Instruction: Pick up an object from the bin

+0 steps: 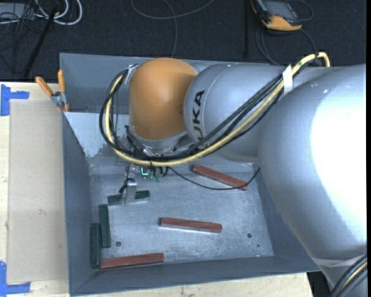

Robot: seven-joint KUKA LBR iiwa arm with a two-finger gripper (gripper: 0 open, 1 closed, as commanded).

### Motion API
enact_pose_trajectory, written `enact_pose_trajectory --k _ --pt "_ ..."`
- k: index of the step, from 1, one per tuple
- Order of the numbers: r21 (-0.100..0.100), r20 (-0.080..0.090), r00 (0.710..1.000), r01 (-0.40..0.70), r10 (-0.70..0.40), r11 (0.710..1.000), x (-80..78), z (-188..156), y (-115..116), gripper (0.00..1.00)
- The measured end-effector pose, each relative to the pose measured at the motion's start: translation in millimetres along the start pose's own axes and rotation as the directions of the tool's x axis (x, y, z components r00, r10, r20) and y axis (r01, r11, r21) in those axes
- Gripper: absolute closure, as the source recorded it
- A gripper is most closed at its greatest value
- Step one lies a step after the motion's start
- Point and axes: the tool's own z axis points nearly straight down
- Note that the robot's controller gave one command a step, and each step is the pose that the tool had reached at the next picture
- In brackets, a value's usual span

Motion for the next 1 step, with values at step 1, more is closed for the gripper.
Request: enact_pose_trajectory --k 1 --pt "0.001 0.0 1.0 -0.015 0.015 1.0 10.0 70.1 -21.1 0.0"
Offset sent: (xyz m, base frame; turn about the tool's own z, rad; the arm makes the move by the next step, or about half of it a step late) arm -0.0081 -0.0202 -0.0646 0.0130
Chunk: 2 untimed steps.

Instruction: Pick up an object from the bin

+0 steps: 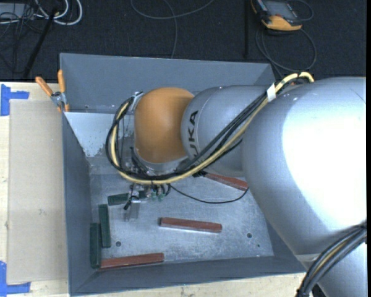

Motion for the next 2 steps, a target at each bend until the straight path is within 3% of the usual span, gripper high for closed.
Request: enact_pose_trajectory --k 1,2 --pt "-0.003 0.007 1.0 -0.003 0.003 1.0 -2.3 -4.9 0.8 1.0" --pt "-0.006 0.015 0.998 -0.054 0.055 0.998 22.4 -177.5 3.2 1.0"
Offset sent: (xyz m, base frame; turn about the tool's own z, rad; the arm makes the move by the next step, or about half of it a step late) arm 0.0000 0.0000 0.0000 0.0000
